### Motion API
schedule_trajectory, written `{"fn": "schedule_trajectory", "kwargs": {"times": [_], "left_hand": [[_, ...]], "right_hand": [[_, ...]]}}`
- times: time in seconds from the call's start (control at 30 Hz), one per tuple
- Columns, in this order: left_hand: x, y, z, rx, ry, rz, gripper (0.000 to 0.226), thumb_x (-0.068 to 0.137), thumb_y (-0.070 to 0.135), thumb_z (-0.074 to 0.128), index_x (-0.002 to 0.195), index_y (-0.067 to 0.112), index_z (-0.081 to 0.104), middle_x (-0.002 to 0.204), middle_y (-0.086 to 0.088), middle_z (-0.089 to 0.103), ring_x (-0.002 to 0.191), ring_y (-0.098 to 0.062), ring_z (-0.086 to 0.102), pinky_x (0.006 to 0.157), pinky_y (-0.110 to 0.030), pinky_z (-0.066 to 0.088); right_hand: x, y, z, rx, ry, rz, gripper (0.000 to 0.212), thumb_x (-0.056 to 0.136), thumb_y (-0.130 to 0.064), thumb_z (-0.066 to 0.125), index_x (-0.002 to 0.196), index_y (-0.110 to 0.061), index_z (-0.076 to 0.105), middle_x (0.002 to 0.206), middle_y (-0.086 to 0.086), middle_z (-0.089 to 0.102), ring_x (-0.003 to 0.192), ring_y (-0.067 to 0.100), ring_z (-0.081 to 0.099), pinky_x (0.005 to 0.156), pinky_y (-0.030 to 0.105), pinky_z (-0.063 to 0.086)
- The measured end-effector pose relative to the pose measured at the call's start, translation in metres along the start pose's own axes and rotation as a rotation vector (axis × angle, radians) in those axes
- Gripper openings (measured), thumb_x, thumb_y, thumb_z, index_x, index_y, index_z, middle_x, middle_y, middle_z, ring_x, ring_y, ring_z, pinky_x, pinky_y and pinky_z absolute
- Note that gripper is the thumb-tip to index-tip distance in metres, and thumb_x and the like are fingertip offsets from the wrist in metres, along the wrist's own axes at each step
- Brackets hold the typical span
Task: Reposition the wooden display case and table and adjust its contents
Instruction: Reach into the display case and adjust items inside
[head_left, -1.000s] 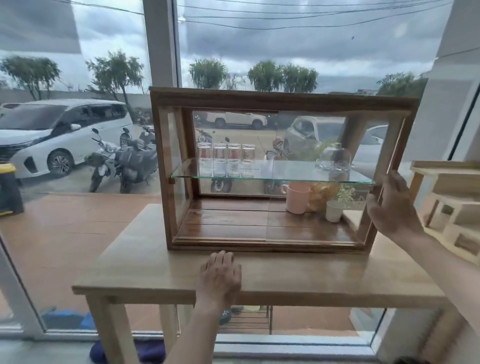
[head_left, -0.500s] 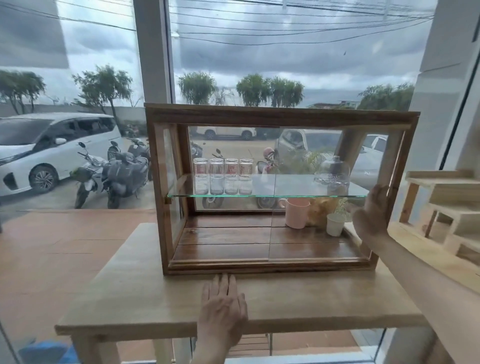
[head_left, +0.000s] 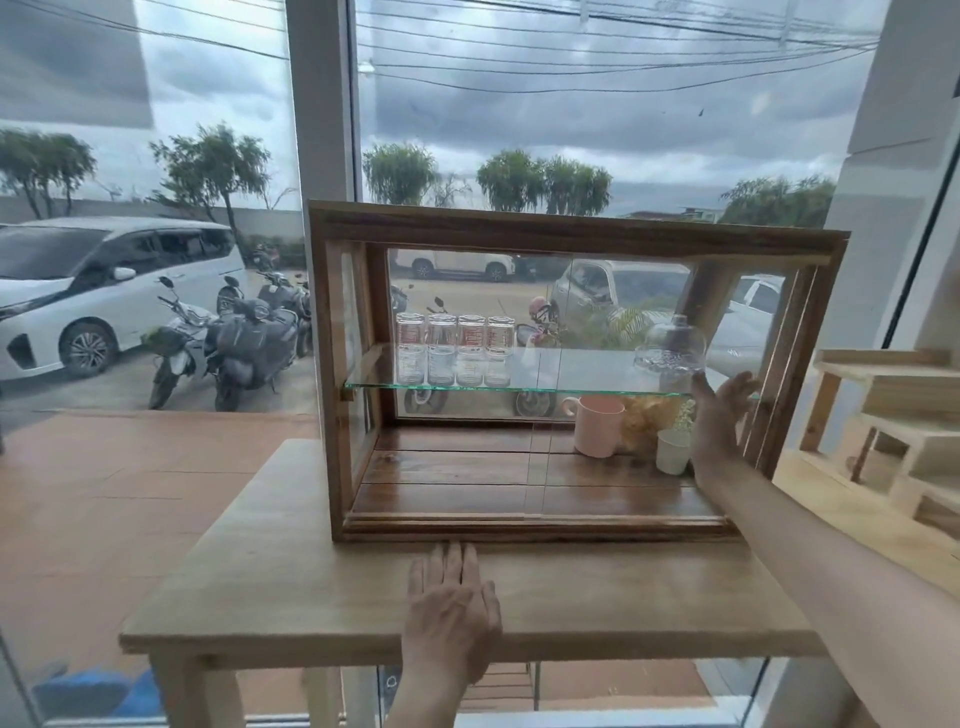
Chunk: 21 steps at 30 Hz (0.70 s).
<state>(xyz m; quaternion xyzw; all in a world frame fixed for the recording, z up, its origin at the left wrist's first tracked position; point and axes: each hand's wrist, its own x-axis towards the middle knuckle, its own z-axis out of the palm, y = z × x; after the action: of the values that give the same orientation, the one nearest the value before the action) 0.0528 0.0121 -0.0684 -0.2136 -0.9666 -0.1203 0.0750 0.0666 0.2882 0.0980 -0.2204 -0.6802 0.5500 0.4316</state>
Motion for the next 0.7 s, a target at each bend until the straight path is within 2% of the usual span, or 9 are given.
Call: {"fn": "schedule_trajectory", "kwargs": {"times": [0.33,0.5,0.7], "left_hand": [[-0.002,0.001,0.000,-0.001,0.025,0.003,0.061,0.095,0.040,0.013,0.150,0.015,0.013,0.160,-0.006,0.017,0.147,-0.024,0.015,0.121,-0.044,0.011],[-0.001,0.001,0.004,0.011,0.056,-0.006,0.079,0.080,0.043,-0.006,0.150,0.015,0.017,0.160,-0.005,0.020,0.147,-0.024,0.017,0.121,-0.043,0.011],[0.001,0.001,0.003,-0.003,0.055,0.000,0.084,0.075,0.045,-0.009,0.150,0.015,0.017,0.159,-0.005,0.020,0.146,-0.023,0.018,0.120,-0.043,0.011]], "right_hand": [[-0.015,-0.017,0.030,0.036,0.038,0.066,0.078,0.099,-0.039,0.042,0.151,-0.014,-0.011,0.160,0.002,-0.021,0.147,0.026,-0.020,0.116,0.049,-0.011],[-0.029,-0.028,0.047,0.020,0.055,0.090,0.079,0.099,-0.036,0.044,0.152,-0.012,-0.010,0.161,0.002,-0.019,0.147,0.027,-0.018,0.116,0.050,-0.009],[-0.058,-0.041,0.079,-0.041,-0.009,0.119,0.081,0.098,-0.042,0.042,0.151,-0.015,-0.013,0.160,-0.001,-0.021,0.147,0.024,-0.018,0.116,0.051,-0.008]]}}
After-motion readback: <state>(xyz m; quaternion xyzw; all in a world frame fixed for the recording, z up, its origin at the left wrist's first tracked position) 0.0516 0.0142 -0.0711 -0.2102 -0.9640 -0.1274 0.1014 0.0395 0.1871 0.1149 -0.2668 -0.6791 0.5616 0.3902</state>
